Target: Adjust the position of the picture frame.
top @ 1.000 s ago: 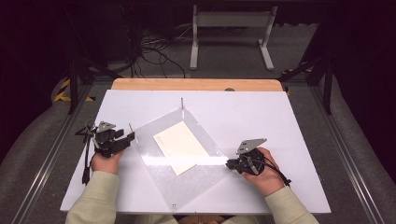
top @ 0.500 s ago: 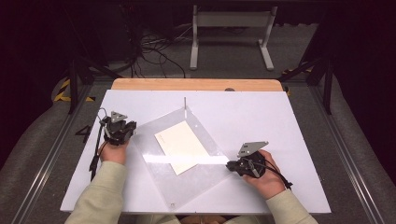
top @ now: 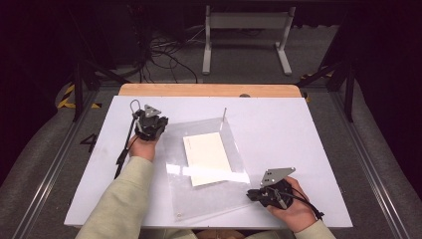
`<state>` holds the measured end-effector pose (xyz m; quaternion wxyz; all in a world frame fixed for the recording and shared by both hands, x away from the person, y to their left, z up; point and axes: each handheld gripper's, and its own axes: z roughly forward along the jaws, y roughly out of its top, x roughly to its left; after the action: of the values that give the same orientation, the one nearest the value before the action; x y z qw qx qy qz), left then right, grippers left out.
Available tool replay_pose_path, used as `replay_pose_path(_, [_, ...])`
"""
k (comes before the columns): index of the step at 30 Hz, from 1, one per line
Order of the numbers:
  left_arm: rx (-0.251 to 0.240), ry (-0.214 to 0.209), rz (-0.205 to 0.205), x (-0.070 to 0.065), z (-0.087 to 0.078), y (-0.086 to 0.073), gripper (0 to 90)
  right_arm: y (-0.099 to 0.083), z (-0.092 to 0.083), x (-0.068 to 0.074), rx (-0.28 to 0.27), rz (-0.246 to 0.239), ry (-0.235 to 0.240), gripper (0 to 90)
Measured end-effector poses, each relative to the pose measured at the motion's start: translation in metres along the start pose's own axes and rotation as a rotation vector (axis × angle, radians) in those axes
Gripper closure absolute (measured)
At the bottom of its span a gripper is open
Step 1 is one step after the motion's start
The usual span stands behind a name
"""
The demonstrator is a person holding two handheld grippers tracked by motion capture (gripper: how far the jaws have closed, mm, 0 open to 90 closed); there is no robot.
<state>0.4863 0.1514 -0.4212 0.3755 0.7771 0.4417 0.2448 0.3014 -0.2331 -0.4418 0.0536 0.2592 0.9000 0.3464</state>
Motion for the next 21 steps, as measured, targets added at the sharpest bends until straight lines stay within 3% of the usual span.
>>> replay_pose_path(7, [-0.013,-0.05,0.03,-0.018,0.018,0.013,84.5,-0.011,-0.007,0.01,0.001,0.031,0.036,83.7])
replay_pose_path(14, [0.02,-0.083,0.049,-0.031,0.034,0.018,84.7,-0.015,-0.011,0.018,0.016,0.025,0.063,83.9])
replay_pose_path(21, [0.031,-0.101,0.044,-0.032,0.036,0.014,84.7,-0.018,-0.013,0.021,0.023,0.027,0.075,83.9])
